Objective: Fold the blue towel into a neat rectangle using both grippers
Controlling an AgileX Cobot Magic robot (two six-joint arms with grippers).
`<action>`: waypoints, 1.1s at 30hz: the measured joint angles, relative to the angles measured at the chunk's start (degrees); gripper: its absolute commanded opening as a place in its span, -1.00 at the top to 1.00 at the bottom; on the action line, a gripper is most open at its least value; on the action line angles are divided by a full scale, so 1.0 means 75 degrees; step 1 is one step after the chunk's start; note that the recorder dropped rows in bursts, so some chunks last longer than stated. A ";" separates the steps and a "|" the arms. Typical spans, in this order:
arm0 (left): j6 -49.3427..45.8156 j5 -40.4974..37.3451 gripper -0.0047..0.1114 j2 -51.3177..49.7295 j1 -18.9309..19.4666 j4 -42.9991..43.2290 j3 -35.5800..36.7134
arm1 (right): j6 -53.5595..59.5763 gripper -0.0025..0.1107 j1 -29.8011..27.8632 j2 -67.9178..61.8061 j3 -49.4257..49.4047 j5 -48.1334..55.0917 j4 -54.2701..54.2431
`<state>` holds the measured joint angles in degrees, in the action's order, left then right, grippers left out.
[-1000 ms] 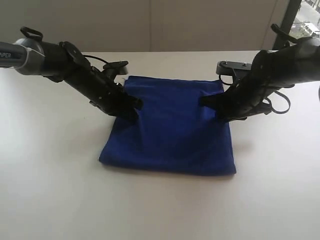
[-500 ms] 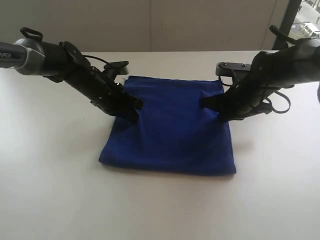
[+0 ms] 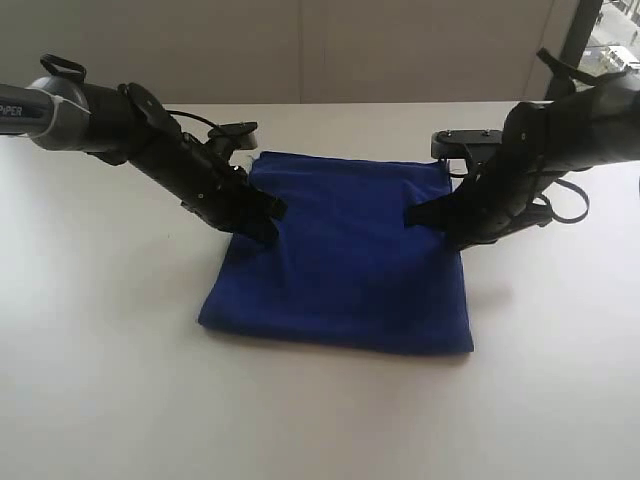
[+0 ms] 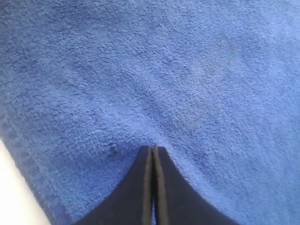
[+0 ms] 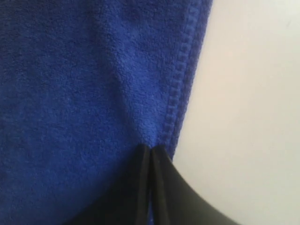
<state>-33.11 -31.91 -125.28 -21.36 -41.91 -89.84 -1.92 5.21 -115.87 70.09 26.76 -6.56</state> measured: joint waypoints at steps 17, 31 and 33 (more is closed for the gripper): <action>-0.0015 -0.0018 0.92 0.0000 0.0000 0.0000 0.0000 | -0.0083 0.39 0.0000 0.0190 0.0000 -0.0728 -0.0004; -0.0015 -0.0136 0.92 0.0000 0.0000 0.0000 0.0000 | -0.0090 0.96 0.0000 -0.0483 0.0019 -0.2080 -0.0132; -0.0015 -0.0175 0.92 0.0000 0.0000 0.0000 0.0000 | -0.0090 0.96 -0.0014 -0.0513 0.0019 -0.2169 -0.0116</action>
<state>-33.22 -33.23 -125.28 -21.36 -41.91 -89.84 -2.59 5.11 -119.72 70.23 10.49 -7.44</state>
